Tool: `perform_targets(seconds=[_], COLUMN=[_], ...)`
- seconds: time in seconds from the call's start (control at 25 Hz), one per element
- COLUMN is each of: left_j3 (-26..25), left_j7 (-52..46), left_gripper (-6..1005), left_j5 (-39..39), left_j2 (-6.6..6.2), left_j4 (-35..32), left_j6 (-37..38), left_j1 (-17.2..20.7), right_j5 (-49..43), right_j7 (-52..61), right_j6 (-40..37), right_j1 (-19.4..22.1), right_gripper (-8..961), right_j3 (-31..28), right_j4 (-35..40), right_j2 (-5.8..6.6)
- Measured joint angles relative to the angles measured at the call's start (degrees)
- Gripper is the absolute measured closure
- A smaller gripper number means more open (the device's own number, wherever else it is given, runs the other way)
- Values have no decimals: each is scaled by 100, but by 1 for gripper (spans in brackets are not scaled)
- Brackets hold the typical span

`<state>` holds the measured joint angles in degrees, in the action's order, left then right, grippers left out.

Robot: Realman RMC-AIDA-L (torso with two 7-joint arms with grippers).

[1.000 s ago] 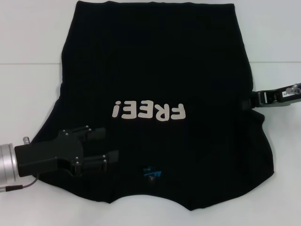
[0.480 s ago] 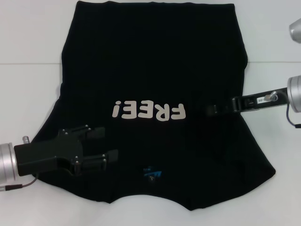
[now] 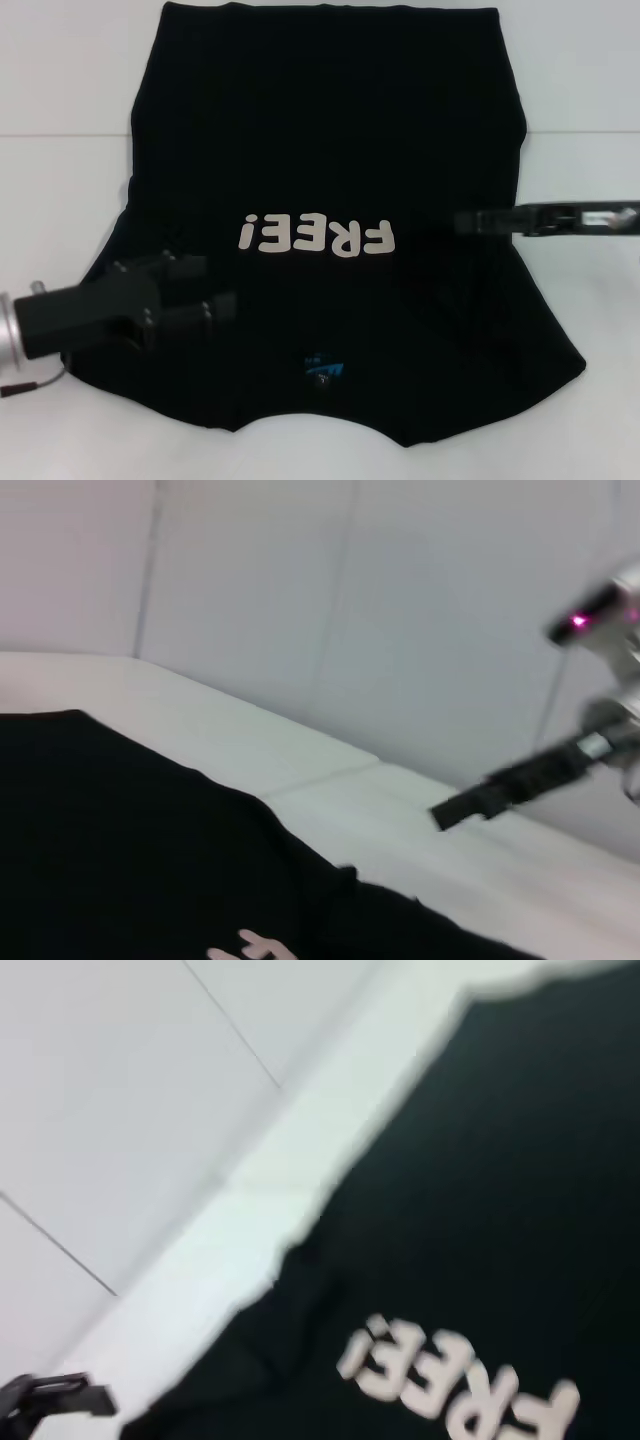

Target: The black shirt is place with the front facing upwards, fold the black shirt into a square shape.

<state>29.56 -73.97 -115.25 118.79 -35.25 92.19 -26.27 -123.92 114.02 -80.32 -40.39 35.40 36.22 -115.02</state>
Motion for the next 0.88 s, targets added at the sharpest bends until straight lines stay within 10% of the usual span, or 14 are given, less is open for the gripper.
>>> perform_targets(seconds=[0.4,0.88], left_j3=[-304,-240], left_j7=[-1672,-4662], left_gripper=[223,238], left_j5=[5,-1175], left_j2=[-259,-1001], left_j4=[-2,-287], left_j6=[56,76], left_j1=[-71,-238], right_j5=[1577,1242], right_j7=[-3839,-6013], right_j6=[-542,-598], right_j1=[1462,1958], right_gripper=[201,26], right_j3=[-247,-208], right_j4=[-525,-700], right_j2=[-104,-457])
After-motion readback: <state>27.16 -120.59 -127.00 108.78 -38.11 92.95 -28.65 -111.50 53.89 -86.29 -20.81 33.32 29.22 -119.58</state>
